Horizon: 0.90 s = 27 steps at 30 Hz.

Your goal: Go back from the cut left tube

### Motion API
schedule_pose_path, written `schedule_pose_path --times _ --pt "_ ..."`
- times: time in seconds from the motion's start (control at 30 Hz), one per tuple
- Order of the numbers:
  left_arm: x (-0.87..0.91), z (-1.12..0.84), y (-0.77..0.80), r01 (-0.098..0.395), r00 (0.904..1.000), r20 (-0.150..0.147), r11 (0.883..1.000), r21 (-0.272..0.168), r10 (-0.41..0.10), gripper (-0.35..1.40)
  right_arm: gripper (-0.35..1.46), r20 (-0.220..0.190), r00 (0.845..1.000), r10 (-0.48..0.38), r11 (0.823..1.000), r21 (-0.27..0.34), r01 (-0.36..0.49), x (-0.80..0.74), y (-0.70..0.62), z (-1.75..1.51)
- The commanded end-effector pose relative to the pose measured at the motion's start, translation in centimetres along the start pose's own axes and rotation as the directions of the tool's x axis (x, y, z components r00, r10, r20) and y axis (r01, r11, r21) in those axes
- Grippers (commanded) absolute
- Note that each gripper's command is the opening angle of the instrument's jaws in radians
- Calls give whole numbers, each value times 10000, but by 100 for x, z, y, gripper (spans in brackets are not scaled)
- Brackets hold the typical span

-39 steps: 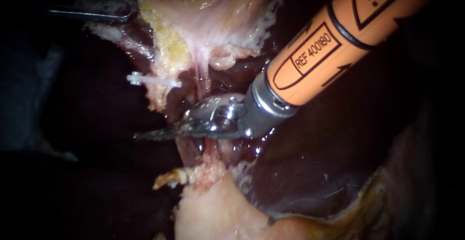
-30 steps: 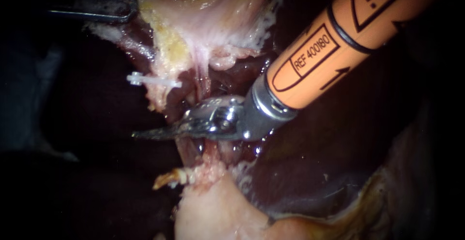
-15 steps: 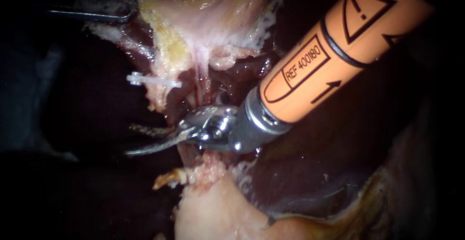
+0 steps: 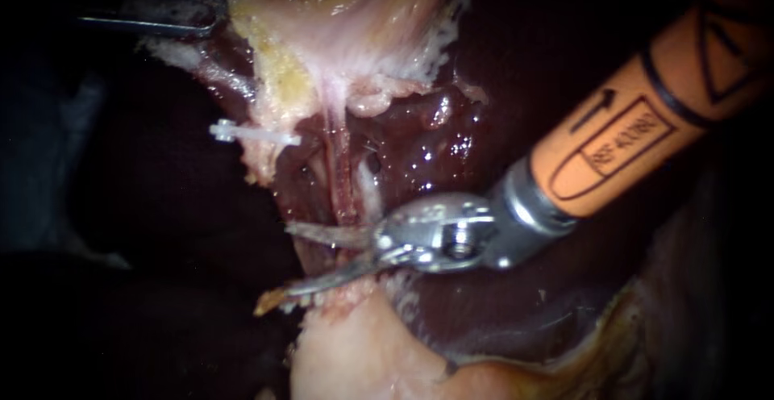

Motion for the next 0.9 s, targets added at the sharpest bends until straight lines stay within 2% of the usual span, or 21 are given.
schedule_pose_path --times 0.03,0.17,0.23,0.37,0.6,0.9 --pt "0 0 0 -1 10000 1 10000 -6 1 -35 145 191 9997 -154 9999 57 153 0 1 -9" --pt "0 0 0 -2 10000 1 10000 -5 2 -35 145 1092 9901 -886 9960 -41 895 0 13 -50" --pt "0 0 0 -2 10000 1 10000 -6 2 -35 145 1301 9853 -1104 9936 -102 1126 1 18 -67" --pt "0 0 0 -3 10000 2 10000 -7 3 -35 145 1407 9809 -1340 9901 -238 1386 3 27 -105" --pt "-1 0 -1 -5 10000 0 10000 -4 5 -35 145 1561 9805 -1191 9907 -466 1278 12 35 -149" --pt "-3 6 -4 -25 10000 -17 10000 24 25 -35 145 1919 9741 -1198 9909 -368 1291 10 35 -159"
